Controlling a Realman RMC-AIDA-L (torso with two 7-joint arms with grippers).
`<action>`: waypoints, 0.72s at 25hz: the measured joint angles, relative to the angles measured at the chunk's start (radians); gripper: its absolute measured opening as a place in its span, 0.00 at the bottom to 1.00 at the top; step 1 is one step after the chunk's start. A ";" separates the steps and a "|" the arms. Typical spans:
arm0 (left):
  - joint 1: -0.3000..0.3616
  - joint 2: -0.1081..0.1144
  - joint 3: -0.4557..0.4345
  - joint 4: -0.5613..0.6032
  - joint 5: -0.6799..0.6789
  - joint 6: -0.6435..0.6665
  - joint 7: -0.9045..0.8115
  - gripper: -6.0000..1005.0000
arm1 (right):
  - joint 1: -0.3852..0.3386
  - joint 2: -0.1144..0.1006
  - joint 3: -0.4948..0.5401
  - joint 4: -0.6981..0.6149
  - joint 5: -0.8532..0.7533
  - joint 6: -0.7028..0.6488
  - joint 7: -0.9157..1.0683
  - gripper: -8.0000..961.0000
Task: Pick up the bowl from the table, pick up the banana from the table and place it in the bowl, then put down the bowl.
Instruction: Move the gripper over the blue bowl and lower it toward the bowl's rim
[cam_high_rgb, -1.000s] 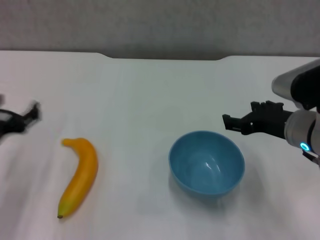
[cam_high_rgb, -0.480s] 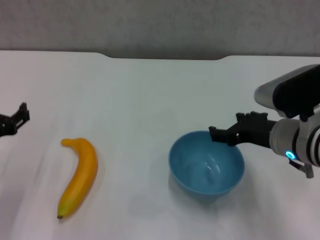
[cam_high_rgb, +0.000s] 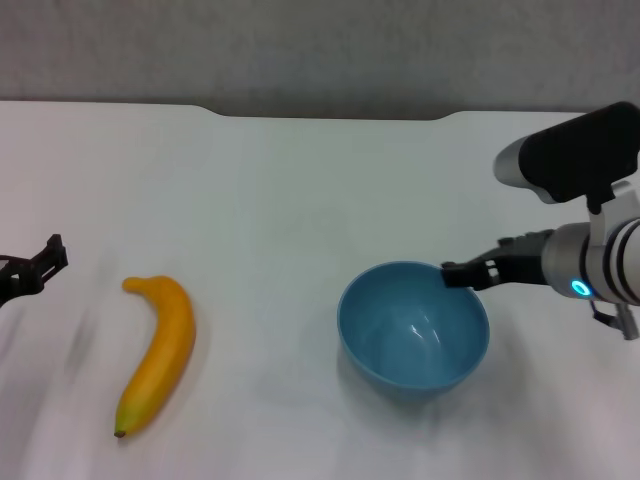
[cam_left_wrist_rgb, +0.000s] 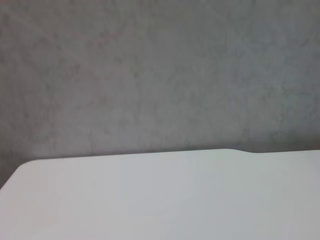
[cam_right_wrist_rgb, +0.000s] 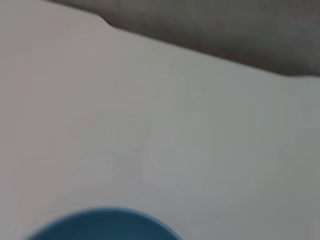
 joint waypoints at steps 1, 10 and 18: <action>0.000 0.001 0.000 0.004 -0.001 -0.003 -0.007 0.89 | 0.003 0.000 0.002 0.000 -0.012 0.015 0.010 0.87; -0.010 0.001 -0.013 0.047 -0.008 -0.022 -0.046 0.89 | -0.021 0.004 -0.057 0.048 0.042 -0.060 0.018 0.87; -0.015 0.001 -0.012 0.059 -0.010 -0.027 -0.051 0.89 | -0.021 0.006 -0.082 0.110 0.065 -0.073 0.022 0.86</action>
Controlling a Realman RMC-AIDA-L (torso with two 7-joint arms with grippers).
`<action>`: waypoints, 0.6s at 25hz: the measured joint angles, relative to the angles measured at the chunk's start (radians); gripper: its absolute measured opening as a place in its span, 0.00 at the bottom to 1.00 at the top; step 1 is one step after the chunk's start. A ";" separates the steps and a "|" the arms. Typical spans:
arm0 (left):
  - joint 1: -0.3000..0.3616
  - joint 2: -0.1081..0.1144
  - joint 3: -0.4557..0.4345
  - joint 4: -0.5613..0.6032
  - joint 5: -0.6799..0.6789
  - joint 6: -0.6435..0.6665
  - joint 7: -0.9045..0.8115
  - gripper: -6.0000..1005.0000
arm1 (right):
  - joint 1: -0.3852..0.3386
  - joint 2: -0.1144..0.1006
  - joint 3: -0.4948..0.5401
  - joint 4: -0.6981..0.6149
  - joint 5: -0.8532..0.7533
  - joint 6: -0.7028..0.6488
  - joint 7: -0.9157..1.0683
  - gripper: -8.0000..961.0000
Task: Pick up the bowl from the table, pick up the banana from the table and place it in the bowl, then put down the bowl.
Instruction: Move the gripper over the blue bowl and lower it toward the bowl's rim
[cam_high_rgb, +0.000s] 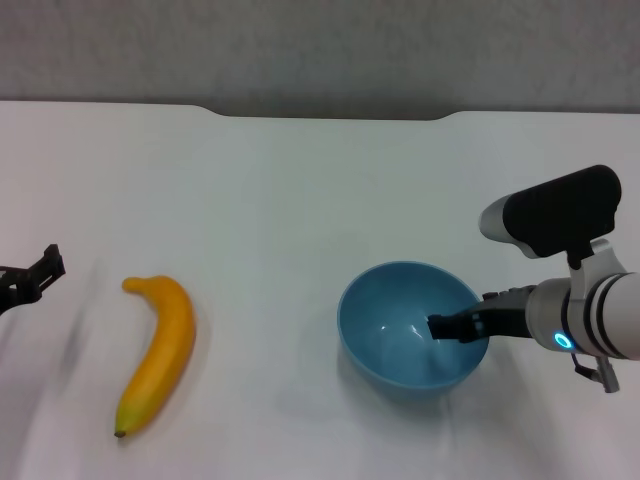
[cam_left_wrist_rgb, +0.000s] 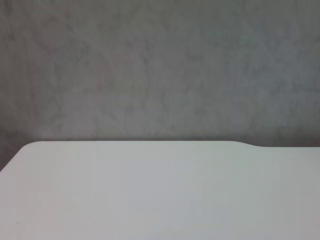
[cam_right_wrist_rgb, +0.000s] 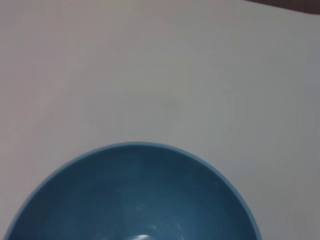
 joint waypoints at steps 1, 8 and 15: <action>0.000 0.000 0.000 0.003 0.000 0.000 -0.001 0.89 | 0.000 0.000 0.001 0.003 0.000 0.000 0.000 0.86; -0.012 -0.002 0.002 0.019 -0.001 -0.002 -0.002 0.89 | 0.000 -0.001 -0.001 0.044 0.001 -0.038 0.005 0.86; -0.013 -0.003 0.003 0.023 -0.002 -0.003 -0.003 0.89 | 0.001 -0.001 -0.009 0.057 0.002 -0.051 0.007 0.85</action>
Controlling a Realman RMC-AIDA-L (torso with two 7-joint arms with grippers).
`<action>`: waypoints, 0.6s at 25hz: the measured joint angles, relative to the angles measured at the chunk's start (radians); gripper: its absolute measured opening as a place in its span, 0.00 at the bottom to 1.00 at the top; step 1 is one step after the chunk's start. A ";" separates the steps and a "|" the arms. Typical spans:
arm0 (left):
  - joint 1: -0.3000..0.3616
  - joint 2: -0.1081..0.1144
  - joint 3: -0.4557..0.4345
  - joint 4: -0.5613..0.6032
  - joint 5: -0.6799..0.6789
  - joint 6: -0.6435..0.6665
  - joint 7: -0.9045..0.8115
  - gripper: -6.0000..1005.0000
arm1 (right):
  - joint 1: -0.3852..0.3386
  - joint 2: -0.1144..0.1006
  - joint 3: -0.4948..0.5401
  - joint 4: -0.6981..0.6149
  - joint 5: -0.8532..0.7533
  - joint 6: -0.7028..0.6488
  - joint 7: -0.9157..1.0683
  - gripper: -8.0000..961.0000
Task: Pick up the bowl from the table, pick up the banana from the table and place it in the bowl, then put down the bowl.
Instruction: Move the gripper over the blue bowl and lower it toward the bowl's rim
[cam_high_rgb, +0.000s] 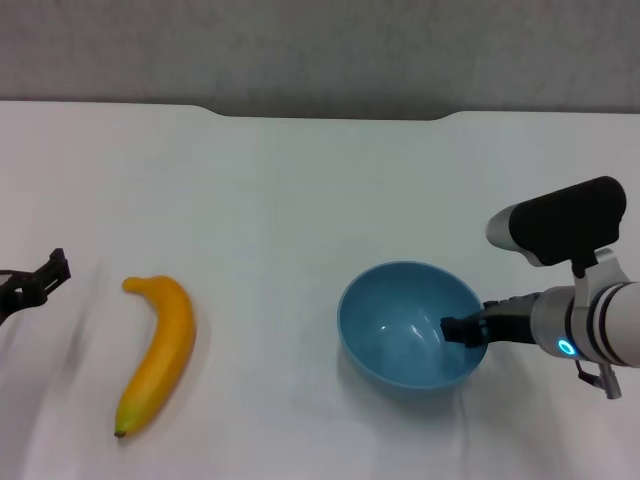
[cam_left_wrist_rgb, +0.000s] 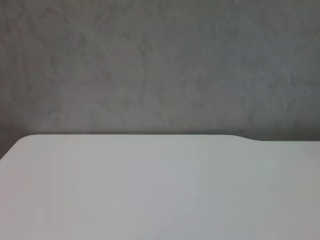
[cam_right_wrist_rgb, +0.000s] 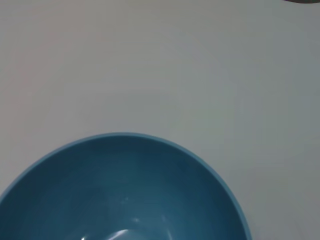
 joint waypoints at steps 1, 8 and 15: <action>0.000 0.000 0.000 0.000 0.000 0.000 0.000 0.89 | 0.000 0.000 0.000 0.000 0.000 0.000 0.000 0.77; 0.002 -0.001 0.001 0.001 0.000 -0.001 -0.001 0.89 | -0.013 -0.001 -0.006 -0.017 0.002 -0.017 -0.041 0.50; -0.005 0.000 0.007 0.013 0.000 -0.001 -0.001 0.89 | -0.025 -0.001 -0.005 -0.025 0.003 -0.026 -0.042 0.32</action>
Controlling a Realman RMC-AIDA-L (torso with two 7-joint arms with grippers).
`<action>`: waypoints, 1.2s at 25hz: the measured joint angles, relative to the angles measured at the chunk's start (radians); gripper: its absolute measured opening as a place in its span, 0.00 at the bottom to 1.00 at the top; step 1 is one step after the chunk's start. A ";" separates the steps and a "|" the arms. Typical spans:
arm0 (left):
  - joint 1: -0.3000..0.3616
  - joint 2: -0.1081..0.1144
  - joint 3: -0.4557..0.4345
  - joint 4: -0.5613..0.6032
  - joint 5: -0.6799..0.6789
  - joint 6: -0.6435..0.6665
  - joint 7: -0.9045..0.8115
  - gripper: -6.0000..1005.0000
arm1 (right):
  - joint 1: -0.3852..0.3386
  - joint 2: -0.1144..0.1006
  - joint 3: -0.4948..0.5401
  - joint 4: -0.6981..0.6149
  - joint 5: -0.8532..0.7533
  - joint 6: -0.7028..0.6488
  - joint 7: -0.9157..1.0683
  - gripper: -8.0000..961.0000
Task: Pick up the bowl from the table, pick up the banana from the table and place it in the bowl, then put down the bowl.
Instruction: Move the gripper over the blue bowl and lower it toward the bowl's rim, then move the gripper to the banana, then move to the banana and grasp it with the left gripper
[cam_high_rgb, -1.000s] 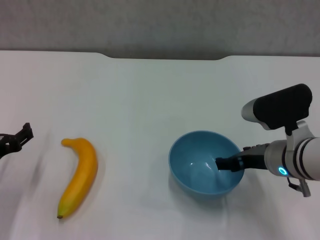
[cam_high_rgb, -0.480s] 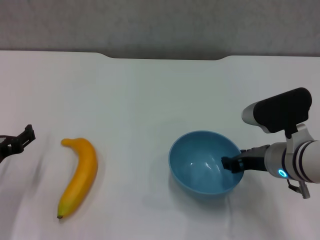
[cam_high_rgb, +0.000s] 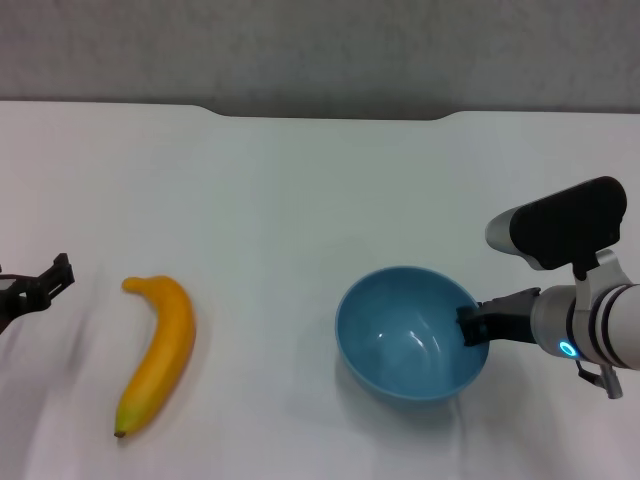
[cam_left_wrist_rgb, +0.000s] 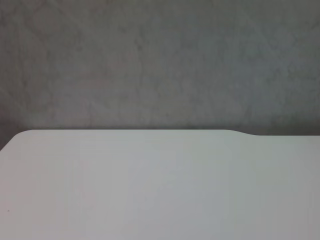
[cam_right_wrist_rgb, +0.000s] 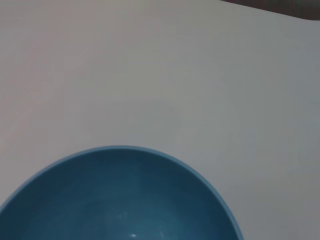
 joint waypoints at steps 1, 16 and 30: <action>-0.001 0.000 0.000 0.001 0.000 0.000 0.000 0.89 | 0.000 0.000 0.000 0.000 0.000 0.000 0.000 0.27; -0.018 0.020 0.094 -0.105 0.000 0.192 -0.062 0.89 | -0.004 0.000 0.003 -0.001 0.001 -0.013 0.000 0.07; -0.074 0.029 0.115 -0.392 -0.443 0.700 0.423 0.89 | -0.005 0.000 0.000 -0.001 0.001 -0.026 -0.001 0.07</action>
